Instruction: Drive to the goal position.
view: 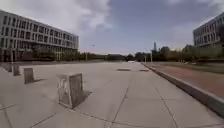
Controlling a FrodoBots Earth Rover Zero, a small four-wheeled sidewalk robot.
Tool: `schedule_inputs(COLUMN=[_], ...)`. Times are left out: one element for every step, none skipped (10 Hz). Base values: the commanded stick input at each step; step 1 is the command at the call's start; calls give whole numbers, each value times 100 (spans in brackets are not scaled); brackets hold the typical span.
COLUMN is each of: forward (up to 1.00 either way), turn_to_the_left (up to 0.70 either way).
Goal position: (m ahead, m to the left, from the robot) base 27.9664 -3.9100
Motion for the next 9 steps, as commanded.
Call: schedule_inputs(forward=[100, 100, 100, 100, 100, 100, 100, 100, 100], turn_to_the_left=[-27, -13, 0, 0, 0, 0, 0, 0, 0])
